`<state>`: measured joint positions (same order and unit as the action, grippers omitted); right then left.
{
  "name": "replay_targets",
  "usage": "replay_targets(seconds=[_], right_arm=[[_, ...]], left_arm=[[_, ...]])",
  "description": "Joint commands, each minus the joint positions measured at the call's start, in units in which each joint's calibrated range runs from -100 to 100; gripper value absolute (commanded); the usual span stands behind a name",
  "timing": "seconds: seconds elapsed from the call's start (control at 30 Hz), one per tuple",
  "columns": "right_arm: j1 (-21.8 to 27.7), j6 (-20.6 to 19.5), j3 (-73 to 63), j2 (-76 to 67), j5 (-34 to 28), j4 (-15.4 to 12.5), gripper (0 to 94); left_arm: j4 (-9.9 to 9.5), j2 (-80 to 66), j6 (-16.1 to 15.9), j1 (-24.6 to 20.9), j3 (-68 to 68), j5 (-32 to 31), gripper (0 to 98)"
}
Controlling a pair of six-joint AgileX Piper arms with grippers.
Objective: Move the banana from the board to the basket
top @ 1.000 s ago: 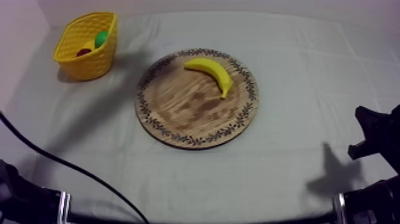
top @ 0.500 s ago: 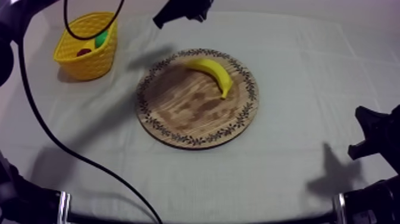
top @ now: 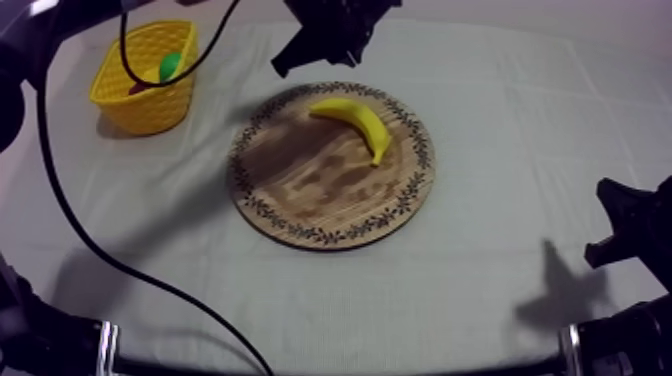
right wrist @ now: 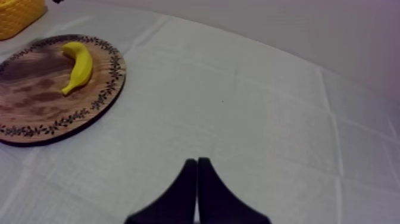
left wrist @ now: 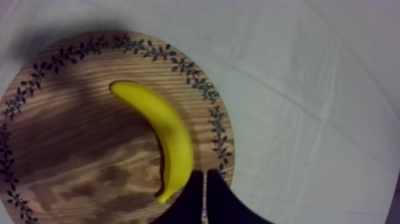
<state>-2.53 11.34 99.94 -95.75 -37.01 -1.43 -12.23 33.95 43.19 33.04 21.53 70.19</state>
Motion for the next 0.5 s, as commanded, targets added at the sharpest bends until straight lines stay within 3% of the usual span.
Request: replay_targets(seconds=[0.0,0.13,0.47], right_arm=[[0.00,0.02,-0.05,0.00,0.00,-0.01,0.3],[0.00,0.02,-0.05,0.00,0.00,-0.01,0.3],[0.00,0.02,-0.05,0.00,0.00,-0.01,0.3]], left_arm=[[-0.03,0.09,0.04,0.06,-0.23,-0.57,0.0],[-0.05,0.19,-0.70,0.18,-0.07,-1.52,3.7],[1.18,0.03,-1.58,-0.70,1.54,-1.46,39.0]])
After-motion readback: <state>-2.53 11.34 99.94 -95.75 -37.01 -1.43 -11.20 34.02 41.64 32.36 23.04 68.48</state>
